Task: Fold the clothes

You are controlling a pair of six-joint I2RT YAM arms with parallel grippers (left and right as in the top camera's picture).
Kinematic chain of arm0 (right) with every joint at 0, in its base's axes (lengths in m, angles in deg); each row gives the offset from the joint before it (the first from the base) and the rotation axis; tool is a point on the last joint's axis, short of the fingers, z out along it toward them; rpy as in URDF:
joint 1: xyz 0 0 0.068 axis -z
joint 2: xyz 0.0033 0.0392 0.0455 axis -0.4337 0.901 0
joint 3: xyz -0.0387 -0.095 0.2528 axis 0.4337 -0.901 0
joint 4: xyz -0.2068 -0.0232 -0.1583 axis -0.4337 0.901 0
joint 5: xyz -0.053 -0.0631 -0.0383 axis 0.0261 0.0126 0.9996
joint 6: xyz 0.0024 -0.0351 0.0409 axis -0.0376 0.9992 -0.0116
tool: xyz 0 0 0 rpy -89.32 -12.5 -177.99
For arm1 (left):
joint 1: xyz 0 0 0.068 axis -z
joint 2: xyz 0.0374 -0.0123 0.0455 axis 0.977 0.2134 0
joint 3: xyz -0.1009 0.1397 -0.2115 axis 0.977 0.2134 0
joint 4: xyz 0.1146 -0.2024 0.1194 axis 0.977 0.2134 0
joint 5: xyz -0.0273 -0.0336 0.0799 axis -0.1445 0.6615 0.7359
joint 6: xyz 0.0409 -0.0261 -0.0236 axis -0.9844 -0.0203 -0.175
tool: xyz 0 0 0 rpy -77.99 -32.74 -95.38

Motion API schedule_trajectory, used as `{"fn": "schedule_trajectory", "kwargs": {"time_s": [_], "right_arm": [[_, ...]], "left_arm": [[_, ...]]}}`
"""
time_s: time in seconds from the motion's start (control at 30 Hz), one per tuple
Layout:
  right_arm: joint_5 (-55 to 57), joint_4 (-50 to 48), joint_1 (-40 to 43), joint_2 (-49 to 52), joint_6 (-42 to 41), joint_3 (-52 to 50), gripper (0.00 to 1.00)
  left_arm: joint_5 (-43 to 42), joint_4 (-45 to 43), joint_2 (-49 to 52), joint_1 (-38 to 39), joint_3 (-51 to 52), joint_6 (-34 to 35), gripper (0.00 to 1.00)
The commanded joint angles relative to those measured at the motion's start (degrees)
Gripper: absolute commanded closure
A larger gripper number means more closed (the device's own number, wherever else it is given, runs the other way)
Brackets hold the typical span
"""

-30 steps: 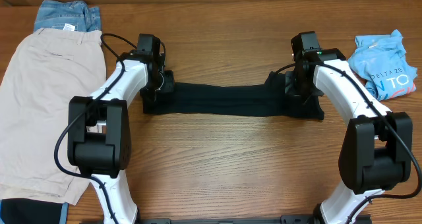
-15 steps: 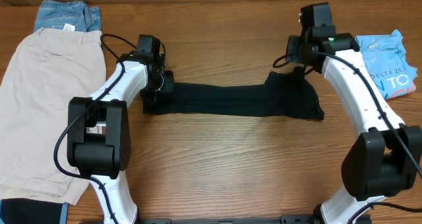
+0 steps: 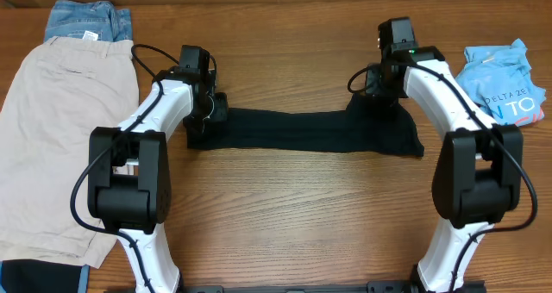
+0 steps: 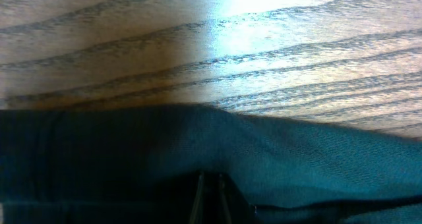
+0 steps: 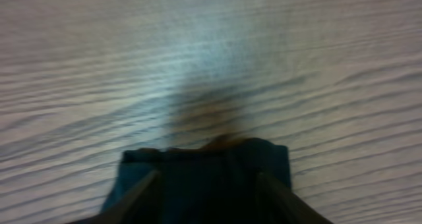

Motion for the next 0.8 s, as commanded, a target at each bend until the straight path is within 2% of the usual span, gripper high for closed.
{"fn": "schedule_trajectory", "kwargs": {"time_s": [0.0, 0.13, 0.27, 0.67, 0.7, 0.77], "right_arm": [[0.4, 0.2, 0.7, 2.1, -0.1, 0.5, 0.5], [0.4, 0.5, 0.9, 2.3, -0.1, 0.4, 0.5], [0.3, 2.3, 1.1, 2.3, -0.1, 0.4, 0.62], [0.3, 8.1, 1.2, 2.3, -1.0, 0.4, 0.65], [0.3, 8.2, 1.2, 2.3, -1.0, 0.4, 0.7], [0.3, 8.2, 1.2, 2.3, -1.2, 0.4, 0.85]], "left_arm": [[0.7, 0.9, 0.3, -0.3, 1.6, -0.8, 0.88], [0.7, 0.9, 0.3, -0.3, 1.6, -0.8, 0.88], [0.7, 0.9, 0.3, -0.3, 1.6, -0.8, 0.88], [0.7, 0.9, 0.3, -0.3, 1.6, -0.8, 0.88], [0.7, 0.9, 0.3, -0.3, 1.6, -0.8, 0.88], [0.7, 0.9, 0.3, -0.3, 1.6, -0.8, 0.88]]}}
